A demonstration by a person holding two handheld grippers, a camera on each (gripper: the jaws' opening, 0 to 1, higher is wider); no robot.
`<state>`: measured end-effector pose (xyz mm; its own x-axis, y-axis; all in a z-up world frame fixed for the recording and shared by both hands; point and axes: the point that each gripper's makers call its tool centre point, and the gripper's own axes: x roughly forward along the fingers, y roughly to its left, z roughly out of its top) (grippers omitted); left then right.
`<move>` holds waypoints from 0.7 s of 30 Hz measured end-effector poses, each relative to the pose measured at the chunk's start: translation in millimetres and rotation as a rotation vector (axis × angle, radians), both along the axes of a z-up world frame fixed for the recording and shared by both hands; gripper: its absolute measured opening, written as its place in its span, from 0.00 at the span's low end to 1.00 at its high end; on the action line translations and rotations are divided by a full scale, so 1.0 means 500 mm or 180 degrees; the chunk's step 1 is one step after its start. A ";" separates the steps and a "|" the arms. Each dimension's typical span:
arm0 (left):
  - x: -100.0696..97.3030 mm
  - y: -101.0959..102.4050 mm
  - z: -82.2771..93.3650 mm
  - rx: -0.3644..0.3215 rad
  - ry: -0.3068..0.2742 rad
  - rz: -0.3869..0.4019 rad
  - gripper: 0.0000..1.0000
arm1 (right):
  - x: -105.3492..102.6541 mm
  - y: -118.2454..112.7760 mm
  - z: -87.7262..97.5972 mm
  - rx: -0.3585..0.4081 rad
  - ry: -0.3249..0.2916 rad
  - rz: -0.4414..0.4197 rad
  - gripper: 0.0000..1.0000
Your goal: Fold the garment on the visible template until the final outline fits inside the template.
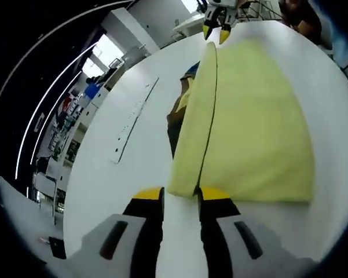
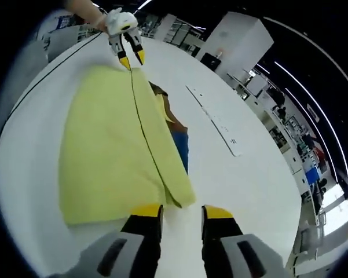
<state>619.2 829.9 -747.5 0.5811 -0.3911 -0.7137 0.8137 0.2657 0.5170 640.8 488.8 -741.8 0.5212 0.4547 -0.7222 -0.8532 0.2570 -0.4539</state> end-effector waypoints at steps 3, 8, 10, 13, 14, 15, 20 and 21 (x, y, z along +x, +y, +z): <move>-0.005 0.001 -0.007 0.0100 0.0018 -0.0056 0.16 | -0.001 0.002 -0.004 -0.0036 -0.0025 0.0031 0.20; -0.006 0.005 -0.021 0.0246 0.0020 -0.0132 0.13 | 0.000 0.007 -0.014 -0.0150 -0.0089 0.0137 0.15; -0.003 0.007 -0.020 0.0294 -0.0024 -0.0151 0.12 | 0.001 0.007 -0.017 -0.0169 -0.0100 0.0137 0.14; -0.001 0.008 -0.019 0.0334 -0.0046 -0.0163 0.12 | 0.008 0.004 -0.016 -0.0248 -0.0206 0.0164 0.13; 0.001 0.008 -0.018 0.0360 -0.0063 -0.0178 0.12 | 0.012 0.003 -0.012 -0.0275 -0.0269 0.0169 0.13; 0.002 0.009 -0.018 0.0357 -0.0060 -0.0166 0.12 | 0.019 0.004 -0.004 -0.0303 -0.0383 0.0208 0.13; 0.009 0.010 -0.018 0.0387 -0.0085 -0.0151 0.11 | 0.016 0.010 -0.012 -0.0307 -0.0346 0.0263 0.11; 0.009 0.009 -0.018 0.0391 -0.0081 -0.0142 0.11 | 0.016 0.009 -0.016 -0.0344 -0.0364 0.0281 0.09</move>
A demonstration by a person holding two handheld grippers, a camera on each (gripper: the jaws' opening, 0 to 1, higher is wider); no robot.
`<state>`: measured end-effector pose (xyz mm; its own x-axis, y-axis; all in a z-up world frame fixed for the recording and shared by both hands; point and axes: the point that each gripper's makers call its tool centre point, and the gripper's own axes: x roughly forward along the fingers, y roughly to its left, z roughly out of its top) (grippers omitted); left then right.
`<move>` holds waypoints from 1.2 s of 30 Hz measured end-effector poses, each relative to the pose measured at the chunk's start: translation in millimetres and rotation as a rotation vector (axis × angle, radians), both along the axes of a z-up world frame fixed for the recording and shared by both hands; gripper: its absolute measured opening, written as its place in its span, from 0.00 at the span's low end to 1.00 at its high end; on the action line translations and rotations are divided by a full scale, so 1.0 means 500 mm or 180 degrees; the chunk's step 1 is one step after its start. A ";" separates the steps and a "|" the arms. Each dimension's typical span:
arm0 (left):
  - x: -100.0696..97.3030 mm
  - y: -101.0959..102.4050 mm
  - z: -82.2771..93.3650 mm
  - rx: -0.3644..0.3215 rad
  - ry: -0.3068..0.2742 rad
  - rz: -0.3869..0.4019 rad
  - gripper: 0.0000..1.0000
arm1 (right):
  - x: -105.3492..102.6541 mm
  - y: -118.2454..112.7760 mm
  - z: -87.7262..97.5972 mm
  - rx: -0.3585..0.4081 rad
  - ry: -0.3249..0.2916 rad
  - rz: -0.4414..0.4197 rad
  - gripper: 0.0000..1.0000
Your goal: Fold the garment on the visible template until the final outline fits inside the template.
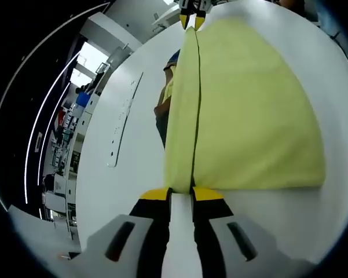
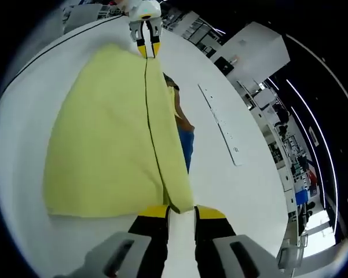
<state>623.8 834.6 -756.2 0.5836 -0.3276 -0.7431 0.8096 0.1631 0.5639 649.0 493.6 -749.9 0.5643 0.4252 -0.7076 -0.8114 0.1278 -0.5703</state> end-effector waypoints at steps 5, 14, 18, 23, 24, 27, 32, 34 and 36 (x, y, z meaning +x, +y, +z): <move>-0.002 0.002 0.005 0.0002 0.0005 0.0014 0.04 | 0.002 0.008 0.007 0.0035 -0.0048 0.0002 0.00; 0.021 0.006 0.035 -0.0205 -0.0013 0.0246 0.00 | 0.033 0.019 0.044 0.0372 -0.0019 -0.0241 0.00; 0.050 0.013 0.044 -0.0450 0.0080 0.0650 0.00 | 0.061 0.021 0.058 0.0519 0.0010 -0.0409 0.00; 0.080 0.017 0.041 -0.0641 0.0251 0.0979 0.00 | 0.093 0.016 0.049 0.0723 0.0182 -0.0747 0.00; 0.087 0.020 0.038 -0.0697 0.0323 0.1099 0.00 | 0.097 0.016 0.042 0.0769 0.0248 -0.0844 0.00; 0.096 0.021 0.030 -0.0844 0.0509 0.1350 0.00 | 0.106 0.015 0.029 0.0805 0.0350 -0.0948 0.00; 0.112 0.024 0.021 -0.0828 0.0549 0.1412 0.00 | 0.116 0.011 0.013 0.0867 0.0515 -0.1100 0.00; 0.114 0.023 0.015 -0.0796 0.0571 0.1414 0.00 | 0.118 0.010 0.010 0.0875 0.0553 -0.1138 0.00; 0.114 0.021 0.011 -0.0794 0.0607 0.1441 0.00 | 0.120 0.011 0.006 0.0906 0.0610 -0.1199 0.00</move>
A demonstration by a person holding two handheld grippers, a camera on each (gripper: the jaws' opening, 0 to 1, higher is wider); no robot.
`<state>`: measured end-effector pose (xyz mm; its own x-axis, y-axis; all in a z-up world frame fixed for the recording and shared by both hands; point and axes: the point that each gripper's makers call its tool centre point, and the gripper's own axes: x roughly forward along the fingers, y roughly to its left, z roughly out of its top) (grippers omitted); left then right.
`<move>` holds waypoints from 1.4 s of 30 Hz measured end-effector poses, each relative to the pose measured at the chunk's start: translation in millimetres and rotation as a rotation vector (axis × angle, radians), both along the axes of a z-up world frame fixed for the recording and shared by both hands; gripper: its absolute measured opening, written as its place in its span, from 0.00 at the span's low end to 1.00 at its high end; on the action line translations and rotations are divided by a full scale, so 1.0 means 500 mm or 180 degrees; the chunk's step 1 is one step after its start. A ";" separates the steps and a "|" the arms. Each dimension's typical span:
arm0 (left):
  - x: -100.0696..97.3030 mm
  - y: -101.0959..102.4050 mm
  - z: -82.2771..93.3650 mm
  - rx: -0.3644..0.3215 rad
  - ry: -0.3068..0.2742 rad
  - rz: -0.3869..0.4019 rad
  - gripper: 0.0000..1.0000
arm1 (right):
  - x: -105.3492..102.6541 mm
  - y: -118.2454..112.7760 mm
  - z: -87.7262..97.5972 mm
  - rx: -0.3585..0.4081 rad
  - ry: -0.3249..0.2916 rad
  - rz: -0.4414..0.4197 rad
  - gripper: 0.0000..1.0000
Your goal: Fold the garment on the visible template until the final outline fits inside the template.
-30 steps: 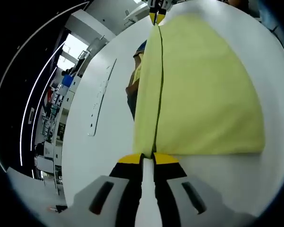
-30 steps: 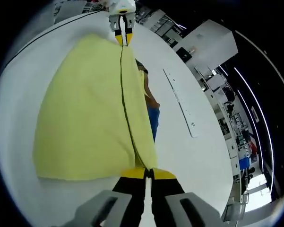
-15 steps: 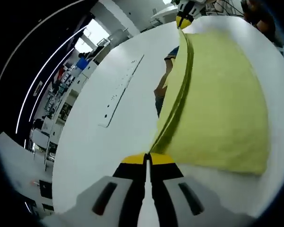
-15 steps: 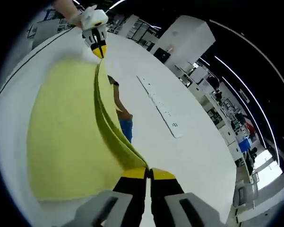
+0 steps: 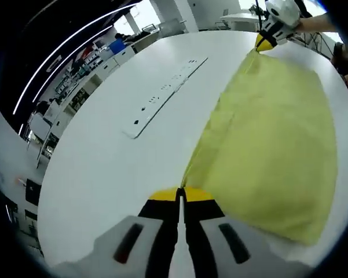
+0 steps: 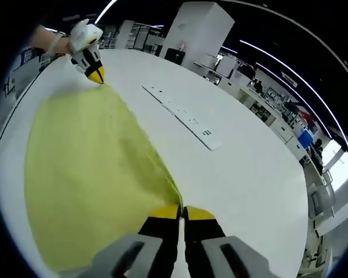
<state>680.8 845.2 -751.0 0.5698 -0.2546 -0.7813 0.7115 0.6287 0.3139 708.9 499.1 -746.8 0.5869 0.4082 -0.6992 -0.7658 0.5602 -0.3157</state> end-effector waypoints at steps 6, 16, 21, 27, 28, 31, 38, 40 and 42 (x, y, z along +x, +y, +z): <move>-0.004 0.001 -0.002 -0.0127 0.0027 0.0107 0.00 | -0.001 0.001 -0.008 0.0005 0.0048 -0.0042 0.00; -0.013 -0.009 0.005 -0.0175 -0.0038 -0.0017 0.04 | -0.010 0.006 0.000 0.0058 0.0071 -0.0001 0.03; -0.027 -0.025 0.006 -0.0326 0.0032 -0.0118 0.23 | -0.021 0.014 0.009 0.0320 0.0205 -0.0019 0.25; -0.060 -0.039 0.011 -0.0599 0.0140 -0.0286 0.44 | -0.039 0.020 0.015 0.0788 0.0477 -0.0086 0.51; -0.063 -0.038 0.012 -0.0598 0.0133 -0.0302 0.46 | -0.044 0.021 0.018 0.0885 0.0518 -0.0073 0.53; -0.076 -0.045 0.018 -0.0763 0.0184 -0.0326 0.60 | -0.058 0.019 0.020 0.1039 0.0641 -0.0086 0.63; -0.108 -0.060 0.045 -0.1130 0.0184 -0.0433 0.98 | -0.092 0.003 0.020 0.1023 0.0752 0.0002 0.81; -0.120 -0.059 0.050 -0.1171 0.0182 -0.0458 1.00 | -0.099 0.000 0.025 0.1069 0.0784 -0.0031 0.89; -0.129 -0.056 0.051 -0.1147 0.0189 -0.0456 0.99 | -0.106 -0.003 0.030 0.1099 0.0786 -0.0035 0.95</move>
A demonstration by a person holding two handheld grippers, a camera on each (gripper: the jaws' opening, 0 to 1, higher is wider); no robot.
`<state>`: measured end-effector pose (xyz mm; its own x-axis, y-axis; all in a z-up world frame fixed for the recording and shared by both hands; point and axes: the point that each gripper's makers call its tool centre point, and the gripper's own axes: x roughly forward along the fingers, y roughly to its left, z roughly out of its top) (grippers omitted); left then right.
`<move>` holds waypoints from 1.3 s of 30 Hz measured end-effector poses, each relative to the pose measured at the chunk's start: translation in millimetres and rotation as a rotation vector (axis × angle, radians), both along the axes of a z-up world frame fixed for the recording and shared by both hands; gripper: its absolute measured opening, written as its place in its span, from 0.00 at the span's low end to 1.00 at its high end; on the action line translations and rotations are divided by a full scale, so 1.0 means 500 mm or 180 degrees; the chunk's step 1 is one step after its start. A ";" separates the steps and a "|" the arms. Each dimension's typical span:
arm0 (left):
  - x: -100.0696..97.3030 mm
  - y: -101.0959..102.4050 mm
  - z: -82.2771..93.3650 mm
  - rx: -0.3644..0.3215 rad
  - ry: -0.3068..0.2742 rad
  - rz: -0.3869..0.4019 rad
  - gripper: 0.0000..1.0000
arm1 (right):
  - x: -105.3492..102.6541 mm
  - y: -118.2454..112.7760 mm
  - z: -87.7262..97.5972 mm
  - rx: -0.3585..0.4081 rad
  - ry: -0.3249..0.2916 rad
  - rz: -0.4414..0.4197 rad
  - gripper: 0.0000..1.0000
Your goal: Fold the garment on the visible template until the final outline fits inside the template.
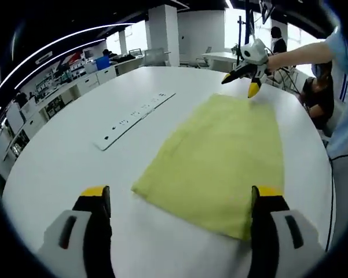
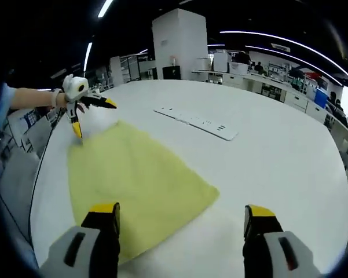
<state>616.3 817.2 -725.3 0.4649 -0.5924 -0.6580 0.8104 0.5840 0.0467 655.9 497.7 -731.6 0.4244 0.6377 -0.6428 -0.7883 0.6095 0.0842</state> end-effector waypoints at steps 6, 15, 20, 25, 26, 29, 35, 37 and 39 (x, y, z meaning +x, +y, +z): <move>-0.022 -0.007 0.020 -0.0156 -0.0013 0.0034 0.99 | -0.022 -0.002 0.018 0.0058 0.0012 -0.0003 1.00; -0.062 -0.008 0.041 -0.0330 -0.0001 0.0074 0.99 | -0.046 -0.019 0.040 0.0043 -0.0107 -0.0027 1.00; -0.078 0.003 0.054 -0.0598 0.0009 0.0231 0.98 | -0.075 -0.028 0.045 0.0086 -0.0082 -0.0036 1.00; -0.104 0.009 0.052 -0.0691 0.0056 0.0282 0.93 | -0.109 -0.035 0.040 0.0125 -0.0040 -0.0034 1.00; -0.113 0.007 0.053 -0.0718 0.0041 0.0263 0.93 | -0.117 -0.038 0.038 0.0117 -0.0032 -0.0041 1.00; -0.134 0.007 0.050 -0.0735 0.0066 0.0246 0.90 | -0.136 -0.043 0.034 0.0108 -0.0015 -0.0036 1.00; -0.186 0.006 0.034 -0.0774 0.0143 0.0207 0.87 | -0.171 -0.059 0.026 0.0091 0.0045 -0.0041 0.98; -0.200 0.005 0.028 -0.0777 0.0177 0.0191 0.84 | -0.182 -0.060 0.023 0.0105 0.0064 -0.0049 0.98; -0.216 0.002 0.020 -0.0783 0.0203 0.0172 0.81 | -0.192 -0.060 0.019 0.0116 0.0082 -0.0055 0.98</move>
<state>508.3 818.5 -715.1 0.4624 -0.7137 -0.5261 0.7744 0.6140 -0.1523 559.7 467.7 -722.3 0.4191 0.6537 -0.6300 -0.7751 0.6190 0.1267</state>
